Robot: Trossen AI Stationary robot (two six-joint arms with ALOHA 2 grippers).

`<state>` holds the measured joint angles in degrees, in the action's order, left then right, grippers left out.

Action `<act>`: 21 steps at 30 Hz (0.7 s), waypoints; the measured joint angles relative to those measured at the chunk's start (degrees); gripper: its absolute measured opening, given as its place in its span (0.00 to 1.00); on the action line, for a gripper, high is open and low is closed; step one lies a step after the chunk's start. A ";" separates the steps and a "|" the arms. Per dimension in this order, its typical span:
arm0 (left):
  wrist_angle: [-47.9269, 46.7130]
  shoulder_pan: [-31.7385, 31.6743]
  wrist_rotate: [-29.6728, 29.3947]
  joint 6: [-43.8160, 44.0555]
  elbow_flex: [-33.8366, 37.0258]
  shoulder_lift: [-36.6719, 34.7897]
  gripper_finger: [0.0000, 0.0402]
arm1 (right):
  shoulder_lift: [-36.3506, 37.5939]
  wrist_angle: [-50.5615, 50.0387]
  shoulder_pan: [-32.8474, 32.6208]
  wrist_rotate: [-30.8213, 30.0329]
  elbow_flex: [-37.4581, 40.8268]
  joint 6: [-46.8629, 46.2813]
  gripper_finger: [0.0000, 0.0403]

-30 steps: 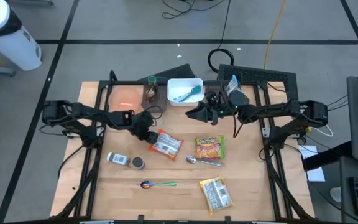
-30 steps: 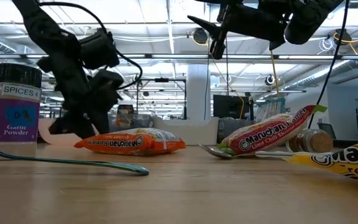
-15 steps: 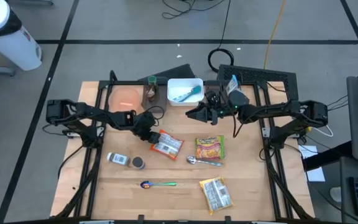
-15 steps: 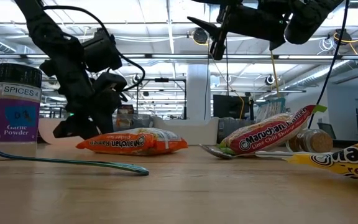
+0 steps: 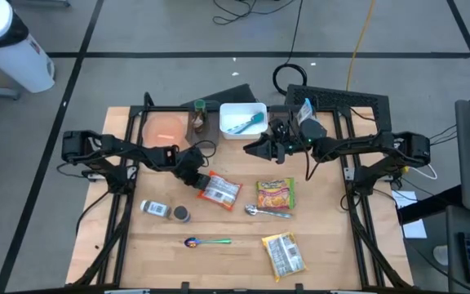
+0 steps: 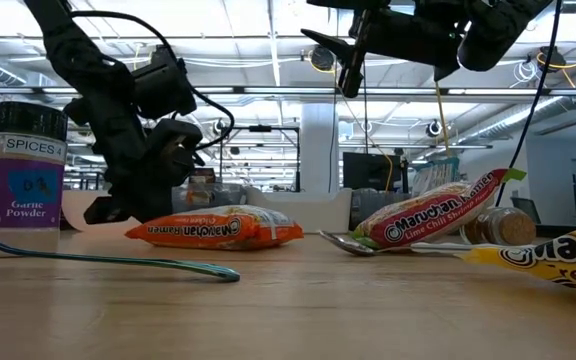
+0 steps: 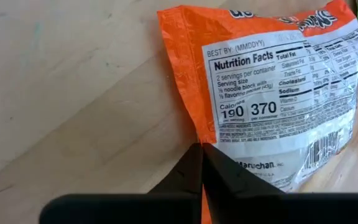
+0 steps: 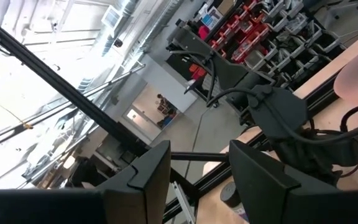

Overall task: Pick & Place Food Item
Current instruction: Put the orange noodle pack into the right black bin

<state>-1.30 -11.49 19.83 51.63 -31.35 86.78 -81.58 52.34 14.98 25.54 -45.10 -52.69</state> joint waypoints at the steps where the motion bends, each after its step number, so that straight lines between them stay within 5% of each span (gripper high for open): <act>1: 0.36 0.00 0.21 0.01 0.00 0.00 0.02 | 0.00 0.00 0.00 0.00 0.00 0.01 0.38; 21: 3.04 -2.10 7.01 -7.75 -6.47 -0.61 0.00 | -0.04 -4.56 0.40 1.73 0.00 4.46 0.38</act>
<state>1.74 -13.58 26.85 43.88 -37.82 86.17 -81.62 47.78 15.38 27.27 -45.10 -48.23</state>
